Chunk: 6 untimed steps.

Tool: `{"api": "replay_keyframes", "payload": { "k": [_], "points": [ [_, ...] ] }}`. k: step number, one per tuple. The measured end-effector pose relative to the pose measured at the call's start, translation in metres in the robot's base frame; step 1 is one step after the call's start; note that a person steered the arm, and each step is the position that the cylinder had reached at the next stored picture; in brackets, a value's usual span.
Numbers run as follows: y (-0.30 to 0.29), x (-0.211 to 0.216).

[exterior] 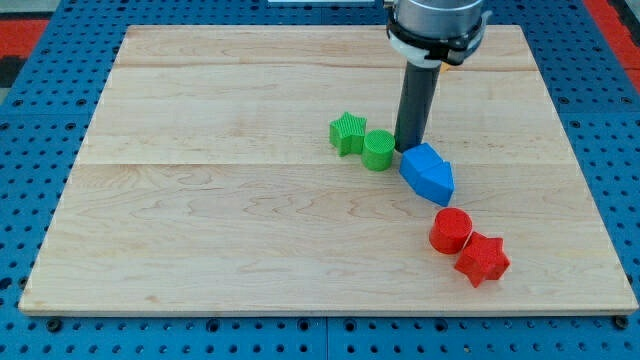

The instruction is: Move the green blocks to the center of the board

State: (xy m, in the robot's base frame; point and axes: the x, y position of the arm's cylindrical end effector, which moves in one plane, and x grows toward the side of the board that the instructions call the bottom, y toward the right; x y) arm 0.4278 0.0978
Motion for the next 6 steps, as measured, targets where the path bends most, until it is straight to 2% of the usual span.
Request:
{"api": "replay_keyframes", "payload": {
  "k": [1,2,6],
  "points": [
    [0.002,0.028],
    [0.031,0.055],
    [0.033,0.031]
  ]
}}
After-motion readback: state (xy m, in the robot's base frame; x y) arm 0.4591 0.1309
